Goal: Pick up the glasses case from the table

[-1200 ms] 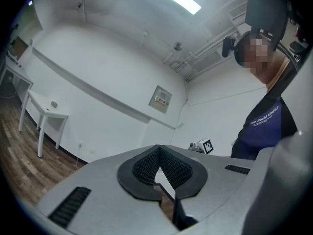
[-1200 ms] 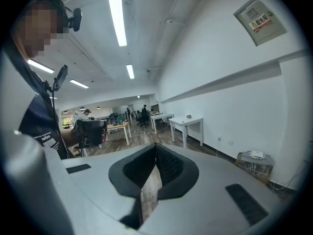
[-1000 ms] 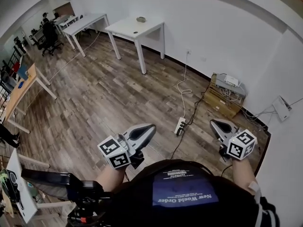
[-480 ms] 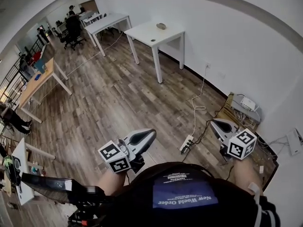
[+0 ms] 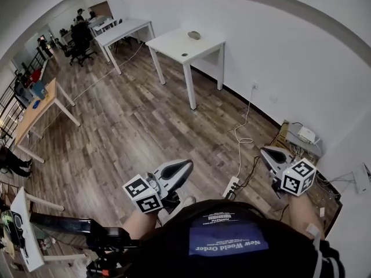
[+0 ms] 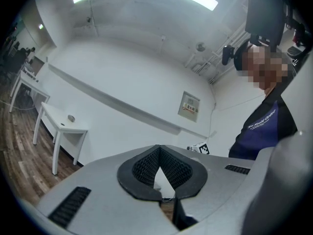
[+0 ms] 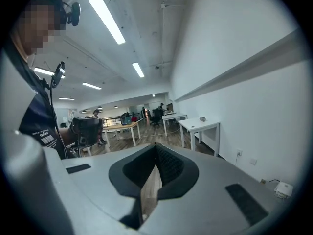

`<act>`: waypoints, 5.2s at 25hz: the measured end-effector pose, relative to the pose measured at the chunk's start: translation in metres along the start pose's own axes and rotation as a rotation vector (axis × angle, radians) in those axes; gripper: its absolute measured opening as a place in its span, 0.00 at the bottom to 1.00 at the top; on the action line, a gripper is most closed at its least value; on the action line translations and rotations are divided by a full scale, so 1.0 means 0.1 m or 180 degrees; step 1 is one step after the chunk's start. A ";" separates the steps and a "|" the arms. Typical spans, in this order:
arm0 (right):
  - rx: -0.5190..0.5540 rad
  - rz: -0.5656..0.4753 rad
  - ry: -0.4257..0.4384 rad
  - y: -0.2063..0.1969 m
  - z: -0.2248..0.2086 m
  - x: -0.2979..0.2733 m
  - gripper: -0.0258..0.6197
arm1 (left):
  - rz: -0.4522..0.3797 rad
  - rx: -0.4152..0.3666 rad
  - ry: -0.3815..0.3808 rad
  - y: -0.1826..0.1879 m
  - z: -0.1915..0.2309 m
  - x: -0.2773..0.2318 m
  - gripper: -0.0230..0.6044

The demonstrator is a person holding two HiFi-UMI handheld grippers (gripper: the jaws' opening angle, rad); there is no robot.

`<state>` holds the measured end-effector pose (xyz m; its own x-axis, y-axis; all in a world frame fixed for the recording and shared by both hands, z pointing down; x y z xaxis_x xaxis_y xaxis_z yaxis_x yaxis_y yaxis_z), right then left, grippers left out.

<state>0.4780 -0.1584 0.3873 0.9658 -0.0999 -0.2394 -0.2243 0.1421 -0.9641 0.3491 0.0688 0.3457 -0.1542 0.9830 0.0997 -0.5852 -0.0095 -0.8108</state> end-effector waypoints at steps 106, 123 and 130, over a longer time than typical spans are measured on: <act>0.0150 0.0017 0.1434 1.13 -9.03 -11.32 0.04 | -0.0505 -0.0014 0.1176 6.18 10.66 -5.56 0.04; 0.0340 0.0651 0.1051 1.21 -8.55 -12.88 0.05 | -0.0402 0.0027 0.1041 6.78 11.99 -4.29 0.04; 0.0297 0.0865 0.1213 0.86 -9.23 -13.48 0.05 | -0.0417 0.0131 0.1337 6.90 12.50 -4.82 0.04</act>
<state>-0.9630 -0.9207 0.5208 0.7532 -0.3984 -0.5234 -0.4328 0.2991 -0.8505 -0.9755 -0.6408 0.4590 0.2555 0.9655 -0.0501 -0.6109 0.1211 -0.7824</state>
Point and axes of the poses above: the fingertips, and each gripper's own axes: x backward along the fingers, z to its left, y out of its top, the point moved 2 cm from there along x, backward along the fingers, and after that the axes turned 15 degrees about x, right-handed, at the moved point
